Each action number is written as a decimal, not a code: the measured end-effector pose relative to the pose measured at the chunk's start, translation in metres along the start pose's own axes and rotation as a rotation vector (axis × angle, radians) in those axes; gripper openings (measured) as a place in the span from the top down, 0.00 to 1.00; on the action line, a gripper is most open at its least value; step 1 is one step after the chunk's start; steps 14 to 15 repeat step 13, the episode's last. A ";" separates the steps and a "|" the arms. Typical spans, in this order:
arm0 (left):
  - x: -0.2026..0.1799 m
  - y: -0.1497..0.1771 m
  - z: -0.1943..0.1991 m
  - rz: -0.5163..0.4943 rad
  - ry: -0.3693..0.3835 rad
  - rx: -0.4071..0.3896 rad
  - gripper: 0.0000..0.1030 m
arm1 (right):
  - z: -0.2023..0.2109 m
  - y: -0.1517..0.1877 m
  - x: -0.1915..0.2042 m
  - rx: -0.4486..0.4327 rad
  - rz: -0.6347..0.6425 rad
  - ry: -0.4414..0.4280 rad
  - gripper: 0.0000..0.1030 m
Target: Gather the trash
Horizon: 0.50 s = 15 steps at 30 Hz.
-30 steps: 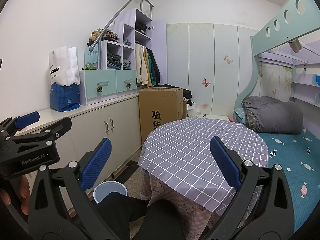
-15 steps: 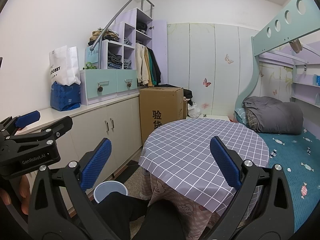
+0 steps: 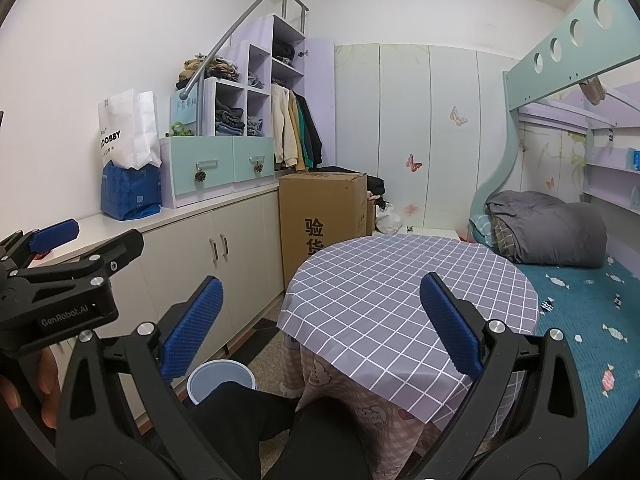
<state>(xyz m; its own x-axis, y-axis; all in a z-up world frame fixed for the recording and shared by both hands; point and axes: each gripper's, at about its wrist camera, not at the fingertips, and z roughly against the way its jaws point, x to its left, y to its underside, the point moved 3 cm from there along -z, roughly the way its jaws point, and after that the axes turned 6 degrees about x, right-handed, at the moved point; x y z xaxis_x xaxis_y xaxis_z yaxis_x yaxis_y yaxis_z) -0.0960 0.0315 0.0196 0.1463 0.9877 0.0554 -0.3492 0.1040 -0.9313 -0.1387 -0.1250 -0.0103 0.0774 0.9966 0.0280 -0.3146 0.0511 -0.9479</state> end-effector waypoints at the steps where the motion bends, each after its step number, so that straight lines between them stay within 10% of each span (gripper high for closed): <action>1: 0.000 0.000 0.000 -0.001 0.000 0.000 0.07 | 0.000 0.001 0.000 0.001 -0.001 0.000 0.06; 15: 0.005 0.000 -0.007 0.012 -0.011 0.022 0.07 | -0.006 0.006 -0.008 0.025 -0.016 -0.002 0.06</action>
